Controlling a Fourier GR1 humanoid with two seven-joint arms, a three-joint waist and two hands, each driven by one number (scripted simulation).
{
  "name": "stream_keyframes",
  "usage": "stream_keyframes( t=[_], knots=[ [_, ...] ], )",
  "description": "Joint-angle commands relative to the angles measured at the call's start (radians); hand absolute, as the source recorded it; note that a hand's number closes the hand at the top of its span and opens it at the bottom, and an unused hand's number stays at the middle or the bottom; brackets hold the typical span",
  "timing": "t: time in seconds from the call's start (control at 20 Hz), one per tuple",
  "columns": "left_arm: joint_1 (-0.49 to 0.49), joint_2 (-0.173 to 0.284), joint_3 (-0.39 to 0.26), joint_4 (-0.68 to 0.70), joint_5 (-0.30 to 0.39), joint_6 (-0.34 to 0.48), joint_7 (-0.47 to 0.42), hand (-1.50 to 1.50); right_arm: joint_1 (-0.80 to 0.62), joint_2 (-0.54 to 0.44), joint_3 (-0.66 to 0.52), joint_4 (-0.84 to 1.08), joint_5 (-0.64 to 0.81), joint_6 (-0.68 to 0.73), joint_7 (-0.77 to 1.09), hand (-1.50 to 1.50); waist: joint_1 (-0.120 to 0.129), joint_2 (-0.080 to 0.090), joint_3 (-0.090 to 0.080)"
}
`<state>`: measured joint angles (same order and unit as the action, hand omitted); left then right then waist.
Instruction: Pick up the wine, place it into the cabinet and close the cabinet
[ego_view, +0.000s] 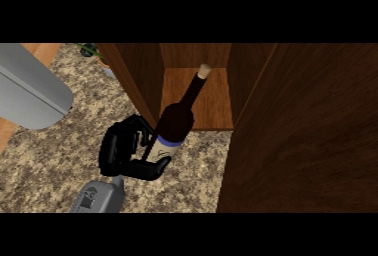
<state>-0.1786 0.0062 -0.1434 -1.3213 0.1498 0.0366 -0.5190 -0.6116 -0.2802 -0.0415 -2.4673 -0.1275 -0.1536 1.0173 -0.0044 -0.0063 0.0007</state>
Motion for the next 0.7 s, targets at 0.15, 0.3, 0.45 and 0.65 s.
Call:
stream_keyframes(
  t=[0.15, 0.3, 0.45, 0.65],
  knots=[
    [-0.049, -0.006, -0.188, -0.229, 0.072, 0.212, 0.245, 1.50, 0.068, 0.030, 0.016, -0.100, -0.074, 0.004, 0.035, -1.50, -0.001, 0.001, 0.000],
    [-0.088, -0.006, -0.217, -0.319, 0.043, 0.292, 0.347, 1.50, 0.016, -0.015, -0.097, -0.097, -0.165, 0.003, 0.094, -1.50, -0.004, -0.002, 0.001],
    [-0.212, -0.006, -0.232, -0.276, 0.049, 0.392, 0.424, 1.50, -0.019, 0.018, -0.009, -0.027, -0.077, -0.014, 0.045, -1.50, -0.003, 0.003, -0.001],
    [-0.321, -0.006, -0.215, -0.286, 0.022, 0.478, 0.542, 1.50, 0.018, 0.001, -0.029, -0.097, -0.107, -0.005, 0.093, -1.50, -0.007, 0.000, 0.000]
  ],
)
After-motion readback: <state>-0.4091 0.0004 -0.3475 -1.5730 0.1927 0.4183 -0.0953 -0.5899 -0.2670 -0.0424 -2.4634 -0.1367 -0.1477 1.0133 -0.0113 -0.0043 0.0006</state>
